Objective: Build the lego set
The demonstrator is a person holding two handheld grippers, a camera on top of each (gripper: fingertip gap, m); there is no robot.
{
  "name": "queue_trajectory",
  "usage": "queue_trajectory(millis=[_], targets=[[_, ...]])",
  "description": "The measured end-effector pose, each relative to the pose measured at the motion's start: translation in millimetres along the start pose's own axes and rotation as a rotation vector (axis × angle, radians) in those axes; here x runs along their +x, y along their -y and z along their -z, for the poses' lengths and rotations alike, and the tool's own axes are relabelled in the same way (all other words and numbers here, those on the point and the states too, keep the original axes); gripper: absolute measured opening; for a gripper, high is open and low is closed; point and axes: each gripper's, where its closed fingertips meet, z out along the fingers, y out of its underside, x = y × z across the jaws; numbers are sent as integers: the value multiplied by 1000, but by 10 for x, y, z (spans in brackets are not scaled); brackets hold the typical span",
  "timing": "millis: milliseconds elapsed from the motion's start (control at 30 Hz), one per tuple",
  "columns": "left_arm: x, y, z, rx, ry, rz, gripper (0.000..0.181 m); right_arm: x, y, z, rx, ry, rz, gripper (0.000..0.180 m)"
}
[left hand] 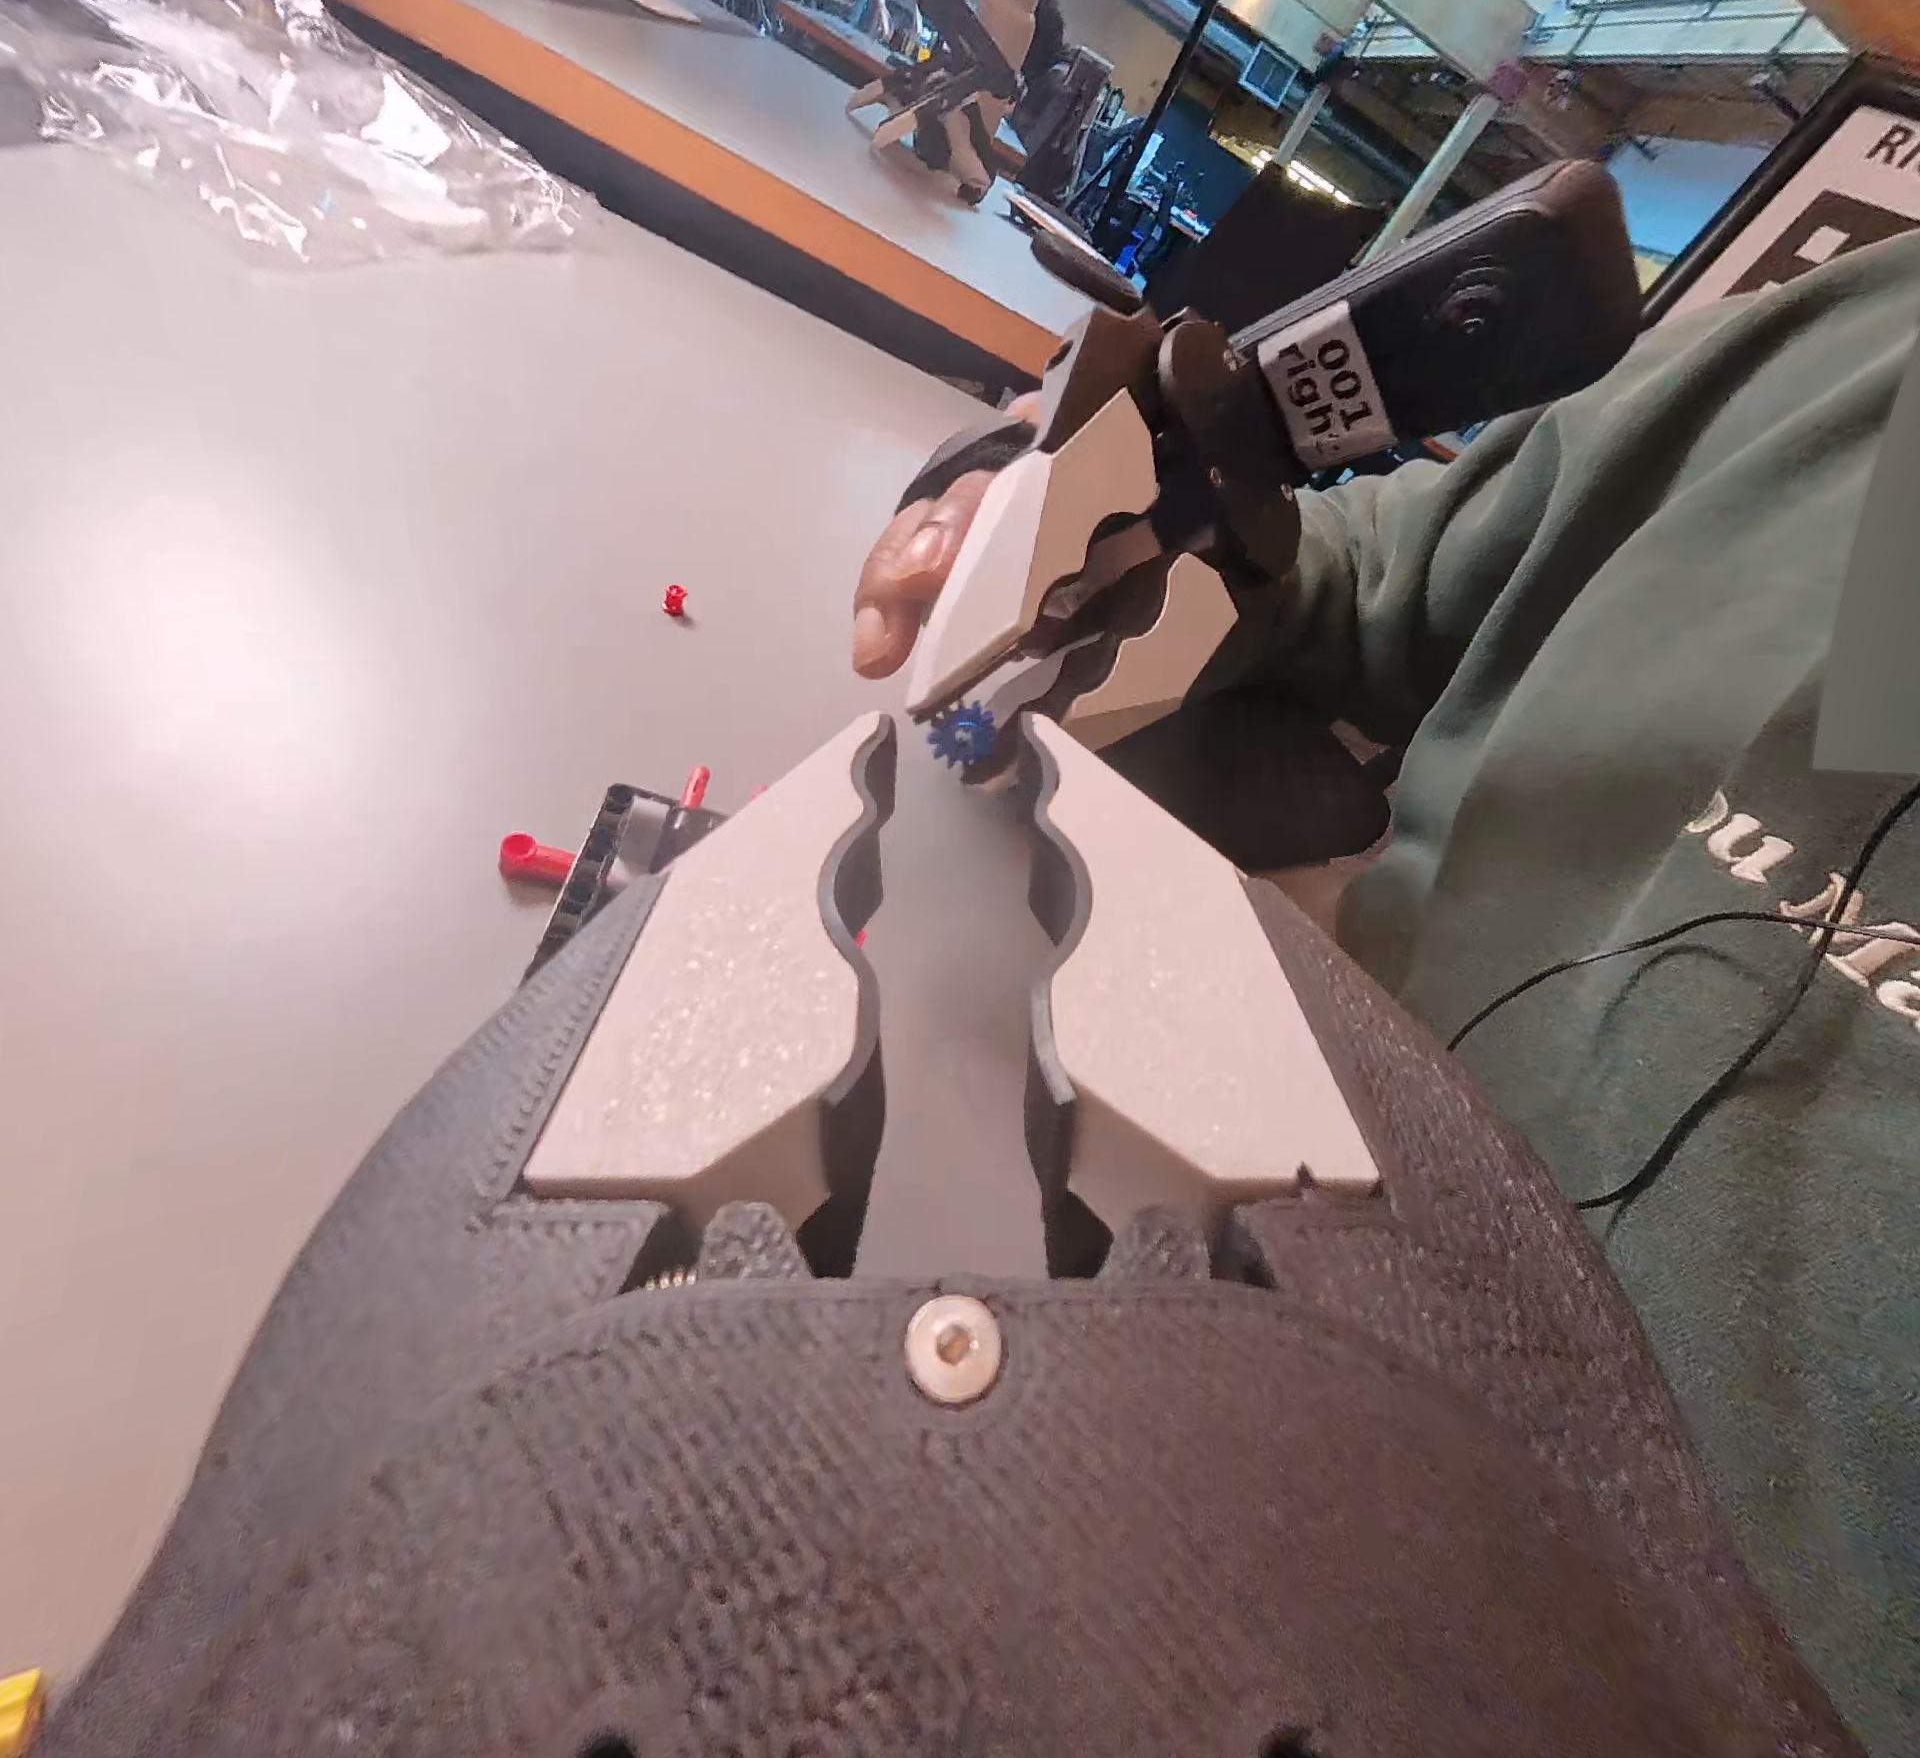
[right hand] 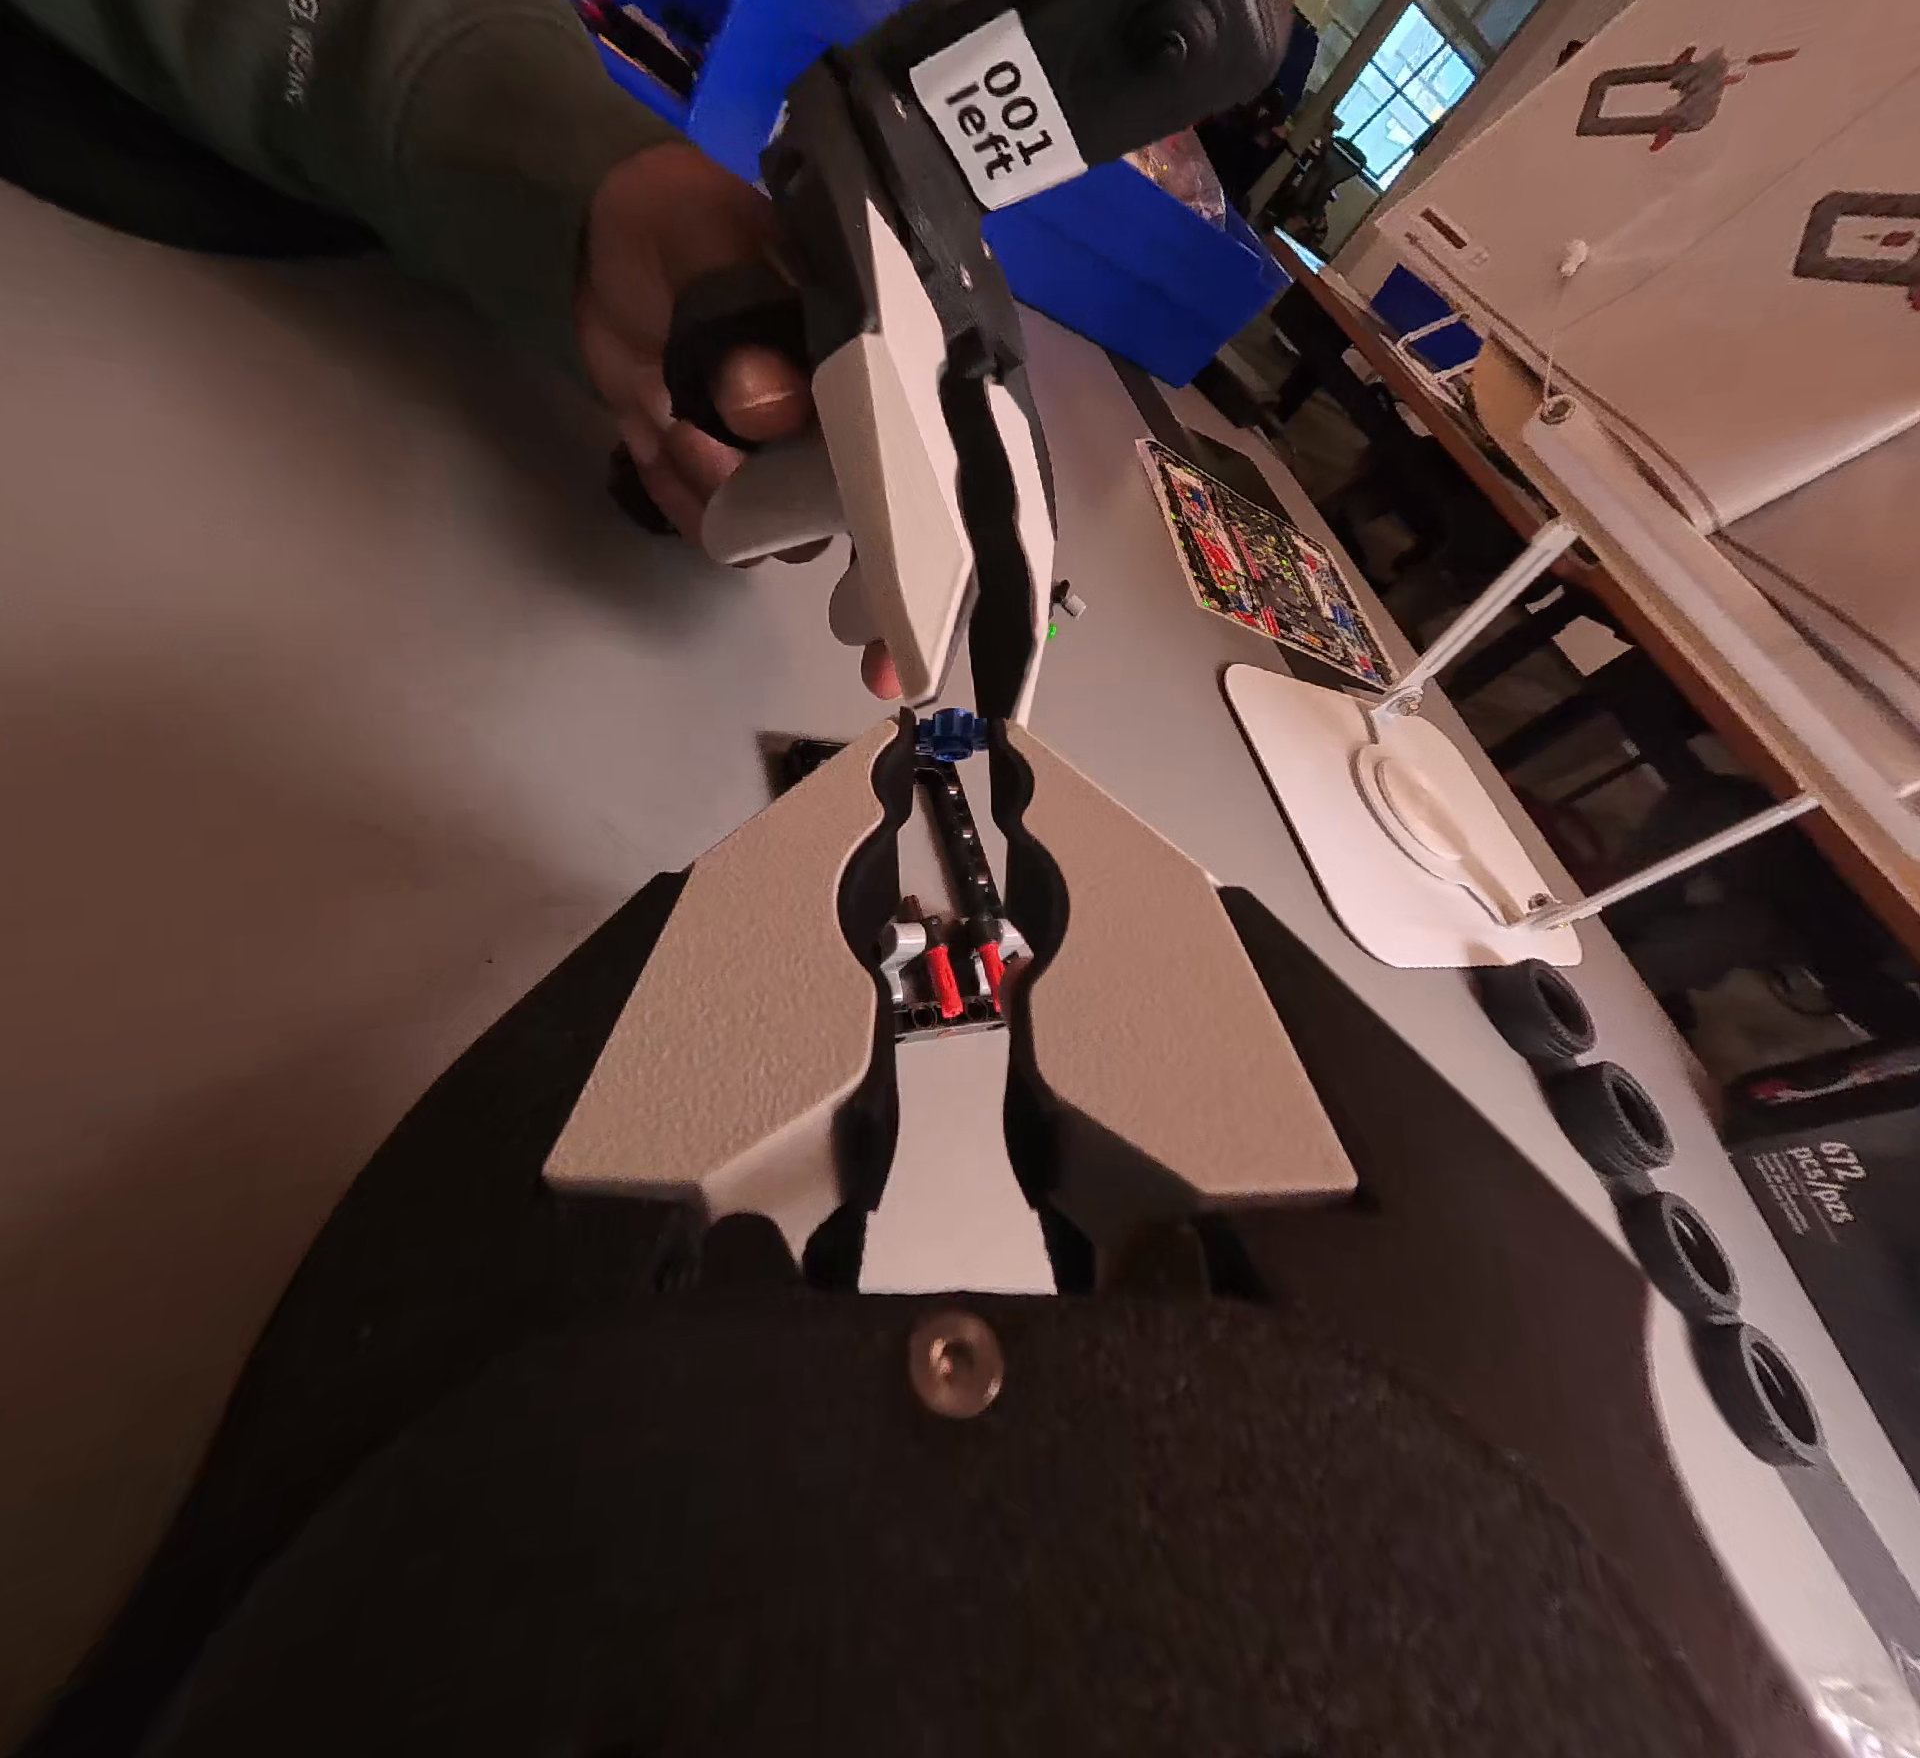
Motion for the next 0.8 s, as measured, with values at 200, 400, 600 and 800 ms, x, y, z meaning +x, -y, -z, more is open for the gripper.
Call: queue_trajectory(millis=[200,400,600,800], targets=[[29,-10,-15,-13,-25,56,15,6,7,6,-8,-24,57,11],[23,-31,-35,-17,-45,147,12,-10,8,-14,-46,-73,216,11],[12,-13,-23,-29,-38,125,12,16,13,-18,-31,-60,132,11],[-147,-53,87,-81,37,86,12,12,-187,-4,-86,78,-72,30]])
